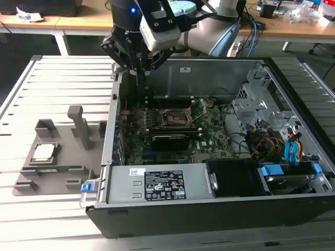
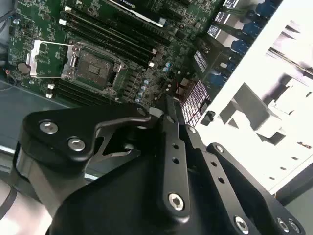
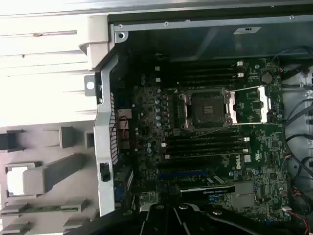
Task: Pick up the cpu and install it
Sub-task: 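Reach for the cpu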
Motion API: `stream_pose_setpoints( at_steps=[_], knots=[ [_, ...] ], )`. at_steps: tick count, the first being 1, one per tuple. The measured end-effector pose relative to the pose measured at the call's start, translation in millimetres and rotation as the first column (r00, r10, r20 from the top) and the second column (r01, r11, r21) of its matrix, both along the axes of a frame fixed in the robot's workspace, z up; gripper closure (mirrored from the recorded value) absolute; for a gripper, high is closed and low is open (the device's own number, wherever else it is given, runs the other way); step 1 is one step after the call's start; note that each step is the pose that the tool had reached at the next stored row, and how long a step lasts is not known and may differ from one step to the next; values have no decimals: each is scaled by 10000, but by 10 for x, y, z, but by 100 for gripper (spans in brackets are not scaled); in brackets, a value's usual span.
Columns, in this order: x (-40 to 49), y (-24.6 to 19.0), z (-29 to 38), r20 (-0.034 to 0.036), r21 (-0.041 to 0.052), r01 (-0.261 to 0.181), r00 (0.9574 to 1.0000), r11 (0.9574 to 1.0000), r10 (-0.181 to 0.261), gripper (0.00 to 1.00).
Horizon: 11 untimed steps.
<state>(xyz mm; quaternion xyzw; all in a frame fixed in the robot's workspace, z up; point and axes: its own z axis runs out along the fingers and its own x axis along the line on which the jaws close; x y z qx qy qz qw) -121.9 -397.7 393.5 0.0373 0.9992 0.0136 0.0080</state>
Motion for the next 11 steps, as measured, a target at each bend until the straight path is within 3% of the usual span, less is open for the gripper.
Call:
stream_pose_setpoints(
  at_steps=[11],
  knots=[
    [-284, 0, 0, 1, 1, 1, 10000, 10000, -1, 89]
  ],
)
